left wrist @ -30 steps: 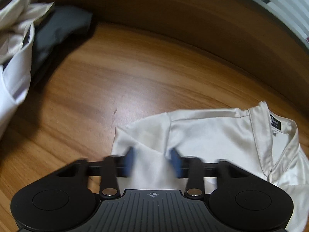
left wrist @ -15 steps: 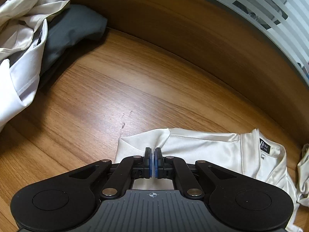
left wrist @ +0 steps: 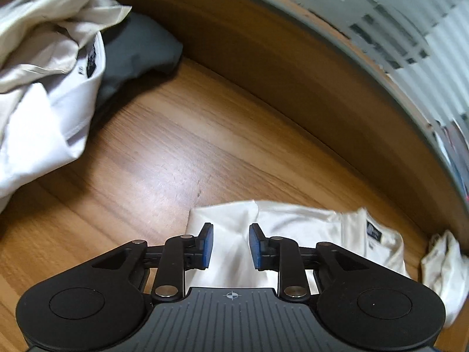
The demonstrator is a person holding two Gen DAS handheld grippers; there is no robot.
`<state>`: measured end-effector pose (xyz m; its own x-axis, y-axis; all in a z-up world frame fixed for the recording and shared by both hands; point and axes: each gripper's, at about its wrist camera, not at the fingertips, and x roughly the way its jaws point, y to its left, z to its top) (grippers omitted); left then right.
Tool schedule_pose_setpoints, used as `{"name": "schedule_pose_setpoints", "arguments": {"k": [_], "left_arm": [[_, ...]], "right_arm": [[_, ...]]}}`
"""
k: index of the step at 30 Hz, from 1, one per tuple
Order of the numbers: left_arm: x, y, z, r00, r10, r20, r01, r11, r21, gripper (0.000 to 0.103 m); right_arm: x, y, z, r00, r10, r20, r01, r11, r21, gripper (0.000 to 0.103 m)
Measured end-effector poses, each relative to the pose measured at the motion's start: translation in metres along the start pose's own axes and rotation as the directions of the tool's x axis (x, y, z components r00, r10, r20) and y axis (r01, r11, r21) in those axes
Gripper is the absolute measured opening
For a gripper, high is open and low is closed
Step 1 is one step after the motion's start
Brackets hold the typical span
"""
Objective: Fold clothes
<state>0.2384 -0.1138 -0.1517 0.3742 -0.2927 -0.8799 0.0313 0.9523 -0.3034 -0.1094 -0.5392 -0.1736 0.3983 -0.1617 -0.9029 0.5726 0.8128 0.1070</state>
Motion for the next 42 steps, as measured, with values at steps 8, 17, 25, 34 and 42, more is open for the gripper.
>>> {"name": "schedule_pose_setpoints", "arguments": {"k": [8, 17, 25, 34, 42], "left_arm": [[-0.002, -0.020, -0.057, 0.998, -0.019, -0.052, 0.032, 0.960, 0.278, 0.027], [0.018, -0.024, -0.069, 0.994, 0.102, -0.050, -0.082, 0.951, 0.298, 0.027], [-0.005, -0.021, -0.058, 0.998, 0.060, 0.015, -0.061, 0.958, 0.280, 0.040], [-0.059, 0.002, -0.091, 0.998, 0.032, 0.054, -0.046, 0.956, 0.290, 0.042], [-0.112, 0.026, -0.153, 0.995, 0.038, 0.090, -0.063, 0.954, 0.292, 0.048]], "right_arm": [[0.002, 0.020, -0.024, 0.991, 0.134, -0.023, -0.135, 0.990, -0.044, 0.031], [0.027, 0.014, -0.036, 0.992, 0.091, -0.090, -0.095, 0.994, -0.045, 0.031], [0.008, 0.008, -0.037, 0.995, 0.094, -0.044, -0.096, 0.994, -0.043, 0.030], [-0.047, -0.014, -0.064, 0.994, 0.103, 0.044, -0.101, 0.994, -0.042, 0.031], [-0.084, -0.037, -0.122, 0.987, 0.145, 0.074, -0.142, 0.989, -0.048, 0.031]]}}
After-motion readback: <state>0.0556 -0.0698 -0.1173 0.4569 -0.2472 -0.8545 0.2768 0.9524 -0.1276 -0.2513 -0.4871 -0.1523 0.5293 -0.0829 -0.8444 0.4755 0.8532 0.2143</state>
